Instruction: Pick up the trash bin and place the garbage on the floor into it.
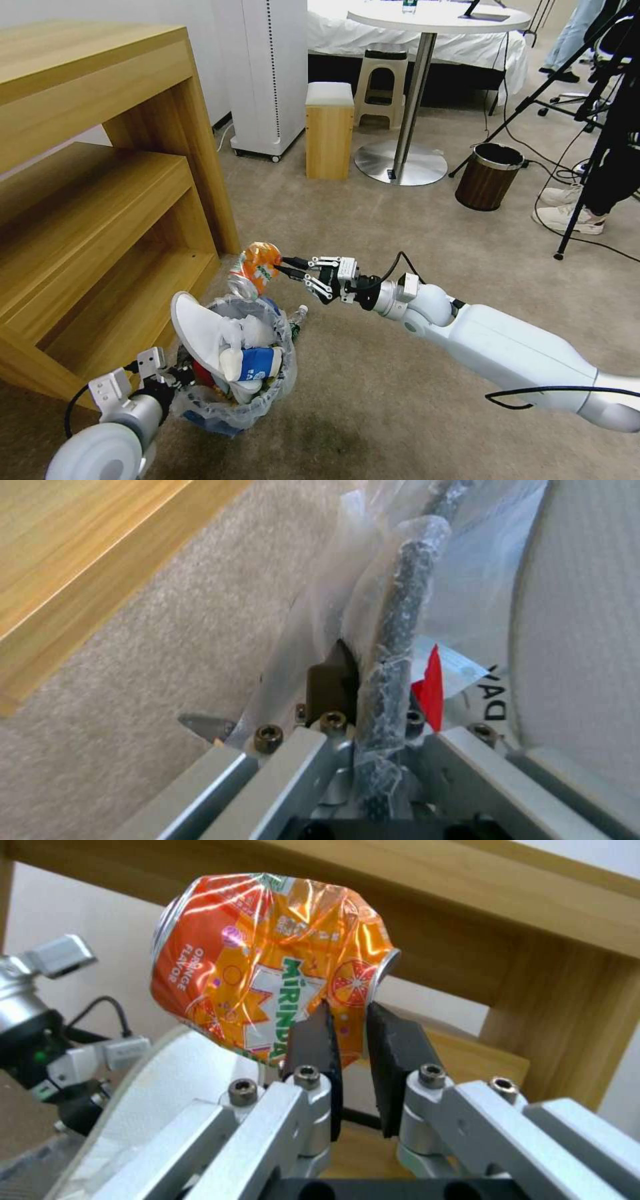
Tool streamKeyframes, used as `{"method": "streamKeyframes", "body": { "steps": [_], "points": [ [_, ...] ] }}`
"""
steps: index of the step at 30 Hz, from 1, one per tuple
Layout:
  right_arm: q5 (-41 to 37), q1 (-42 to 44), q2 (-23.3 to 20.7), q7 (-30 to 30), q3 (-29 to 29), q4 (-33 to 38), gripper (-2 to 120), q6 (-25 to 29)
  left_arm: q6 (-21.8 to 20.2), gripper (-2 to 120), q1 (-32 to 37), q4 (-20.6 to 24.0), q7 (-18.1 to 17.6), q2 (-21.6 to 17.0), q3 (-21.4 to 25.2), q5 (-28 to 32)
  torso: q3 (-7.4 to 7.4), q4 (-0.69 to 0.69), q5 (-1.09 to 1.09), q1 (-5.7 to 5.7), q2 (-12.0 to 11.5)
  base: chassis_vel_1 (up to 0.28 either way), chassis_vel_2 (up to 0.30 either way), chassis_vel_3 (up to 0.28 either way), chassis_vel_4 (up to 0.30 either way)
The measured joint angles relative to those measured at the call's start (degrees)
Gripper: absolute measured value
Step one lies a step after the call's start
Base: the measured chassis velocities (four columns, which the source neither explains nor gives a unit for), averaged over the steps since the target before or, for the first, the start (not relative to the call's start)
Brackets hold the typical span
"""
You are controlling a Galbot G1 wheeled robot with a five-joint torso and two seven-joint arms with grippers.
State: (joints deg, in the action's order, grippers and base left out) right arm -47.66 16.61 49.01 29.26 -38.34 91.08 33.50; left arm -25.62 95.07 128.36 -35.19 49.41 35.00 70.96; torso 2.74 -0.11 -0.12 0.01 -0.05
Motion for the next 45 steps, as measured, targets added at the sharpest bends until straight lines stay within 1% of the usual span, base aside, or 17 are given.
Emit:
{"method": "streamKeyframes", "body": {
  "steps": [3, 4, 5, 7, 8, 11, 12, 15, 23, 37, 45],
  "points": [
    [-0.38, -0.29, -0.51, 0.01, -0.03, 1.76, 9, -0.57, -0.99, 0, 0.06, 0.18, -1.73, -4.57, 0.24, 2.98, 0.0, -0.02, 0.0, 0.0, 0.0, 0.0, 0.0, 0.0, 0.0],
    [-0.38, -0.29, -0.51, 0.01, -0.03, 1.76, 9, -0.57, -0.99, 0, 0.06, 0.18, -1.73, -4.57, 0.24, 2.98, 0.0, -0.02, 0.0, 0.0, 0.0, 0.0, 0.0, 0.0, 0.0],
    [-0.7, -0.42, -0.67, -0.06, -0.1, 2.65, 9, -0.95, -1.18, 0, -0.26, 0.21, -2.49, -5.95, 0.28, 4.42, 0.0, -0.01, 0.01, 0.0, 0.0, 0.0, 0.0, 0.0, 0.0],
    [-1.44, -0.64, -0.91, -0.49, -0.5, 3.87, 9, -1.5, -1.24, 0, -0.59, 0.21, -2.92, -7.13, 0.29, 5.39, 0.0, -0.01, 0.0, 0.0, 0.0, 0.0, 0.0, 0.0, 0.0],
    [-1.44, -0.64, -0.91, -0.49, -0.5, 3.87, 9, -1.5, -1.24, 0, -0.59, 0.21, -2.92, -7.13, 0.29, 5.39, 0.0, -0.01, 0.0, 0.0, 0.0, 0.0, 0.0, 0.0, 0.0],
    [-2.64, -2.08, -1.68, -1.8, -4.61, 6.87, 9, -2.32, -1.23, 0, -1.13, 0.17, -3.64, -9.67, 0.31, 7.22, 0.0, -0.01, 0.0, 0.0, 0.0, 0.0, 0.0, 0.0, 0.0],
    [-2.64, -2.08, -1.68, -1.8, -4.61, 6.87, 9, -2.32, -1.23, 0, -1.13, 0.17, -3.64, -9.67, 0.31, 7.22, 0.0, -0.01, 0.0, 0.0, 0.0, 0.0, 0.0, 0.0, 0.0],
    [-2.82, -2.66, -1.87, -2.25, -7.11, 7.72, 9, -2.52, -1.05, 0, -1.24, 0.37, -3.78, -10.31, 0.53, 7.75, 0.0, -0.01, 0.0, 0.0, 0.0, 0.0, 0.0, 0.0, 0.0],
    [-3.04, -2.04, -2.64, -3.98, -9.92, 8.13, 9, -3.09, -0.58, 0, -1.59, 1.26, -4.03, -10.7, 0.76, 8.33, 0.0, -0.01, 0.0, 0.0, 0.0, 0.0, 0.0, 0.0, 0.0],
    [-1.23, 1.84, -2.51, -6.23, -16.19, 6.7, 9, -3.14, -0.34, 0, -0.56, 4.35, -4.36, -8.95, 1.38, 7.83, 0.0, -0.01, 0.01, 0.0, 0.0, 0.0, 0.0, 0.0, 0.0],
    [-0.91, 2.91, -2.32, -6.85, -17.6, 4.46, 9, -2.85, -0.16, 0, -0.16, 5.2, -4.36, -8.2, 1.38, 7.47, 0.0, -0.01, 0.01, 0.0, 0.0, 0.0, 0.0, 0.0, 0.0]
  ]
}}
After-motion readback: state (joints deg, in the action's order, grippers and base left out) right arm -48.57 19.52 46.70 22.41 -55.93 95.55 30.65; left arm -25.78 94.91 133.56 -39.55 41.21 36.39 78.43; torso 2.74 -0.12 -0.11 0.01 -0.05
